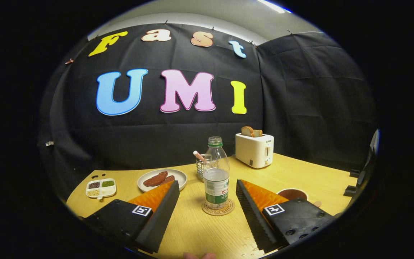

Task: Take the bottle from table, then pour the juice into the cup, finally place the bottle on the coaster

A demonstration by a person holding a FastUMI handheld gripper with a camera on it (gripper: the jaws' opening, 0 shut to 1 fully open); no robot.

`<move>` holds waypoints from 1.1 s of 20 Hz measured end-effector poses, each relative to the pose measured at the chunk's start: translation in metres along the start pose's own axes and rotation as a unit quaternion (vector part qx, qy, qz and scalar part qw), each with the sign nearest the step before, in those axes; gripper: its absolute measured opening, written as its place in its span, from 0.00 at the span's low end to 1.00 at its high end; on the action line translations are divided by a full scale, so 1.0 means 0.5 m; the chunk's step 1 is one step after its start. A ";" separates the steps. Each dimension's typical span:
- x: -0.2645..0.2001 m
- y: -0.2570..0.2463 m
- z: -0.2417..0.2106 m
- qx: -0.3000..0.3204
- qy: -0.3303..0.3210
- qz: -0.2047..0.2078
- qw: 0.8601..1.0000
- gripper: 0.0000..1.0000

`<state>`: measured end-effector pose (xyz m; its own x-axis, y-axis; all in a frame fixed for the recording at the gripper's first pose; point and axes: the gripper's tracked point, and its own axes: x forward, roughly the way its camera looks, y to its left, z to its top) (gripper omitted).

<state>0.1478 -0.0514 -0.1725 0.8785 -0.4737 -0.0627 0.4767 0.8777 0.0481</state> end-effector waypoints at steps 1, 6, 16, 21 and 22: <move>-0.011 0.004 0.014 -0.002 -0.005 0.007 1.000 0.97; -0.061 0.022 0.083 -0.016 -0.023 0.050 0.998 0.97; -0.134 0.018 0.184 0.002 -0.032 0.132 0.991 0.97; -0.155 -0.009 0.208 -0.001 -0.032 0.162 0.986 0.97; -0.160 -0.017 0.212 0.000 -0.032 0.165 0.986 0.97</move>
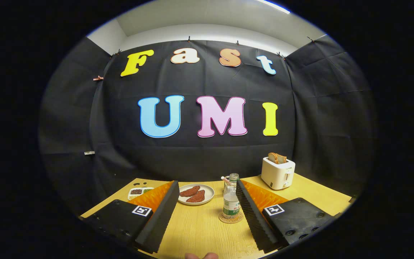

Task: Take the bottle from table, then pour the juice into the cup, finally place the bottle on the coaster

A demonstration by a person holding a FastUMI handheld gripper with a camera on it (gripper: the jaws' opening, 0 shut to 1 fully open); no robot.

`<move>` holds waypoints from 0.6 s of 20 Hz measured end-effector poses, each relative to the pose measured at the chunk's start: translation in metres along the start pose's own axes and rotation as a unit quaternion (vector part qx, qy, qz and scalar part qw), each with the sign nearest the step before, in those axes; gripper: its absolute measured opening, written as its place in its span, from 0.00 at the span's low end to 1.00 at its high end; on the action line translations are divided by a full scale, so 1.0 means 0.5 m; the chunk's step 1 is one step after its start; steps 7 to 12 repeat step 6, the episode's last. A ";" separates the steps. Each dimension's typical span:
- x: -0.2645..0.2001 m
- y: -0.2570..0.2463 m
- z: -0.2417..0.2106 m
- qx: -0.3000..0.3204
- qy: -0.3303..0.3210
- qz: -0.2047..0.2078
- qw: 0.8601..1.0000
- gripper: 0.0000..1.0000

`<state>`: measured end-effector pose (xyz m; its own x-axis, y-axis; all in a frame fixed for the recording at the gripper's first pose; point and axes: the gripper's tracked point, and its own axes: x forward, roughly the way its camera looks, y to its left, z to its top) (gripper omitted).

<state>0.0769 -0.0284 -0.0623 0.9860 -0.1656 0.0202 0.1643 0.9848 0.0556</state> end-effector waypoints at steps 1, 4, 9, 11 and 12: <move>-0.007 -0.005 0.004 0.001 -0.001 0.002 1.000 0.97; -0.022 -0.011 0.008 0.009 0.002 0.013 1.000 0.97; -0.030 -0.015 0.013 0.014 0.001 0.019 1.000 0.97; -0.030 -0.015 0.013 0.014 0.001 0.019 1.000 0.97; -0.030 -0.015 0.013 0.014 0.001 0.019 1.000 0.97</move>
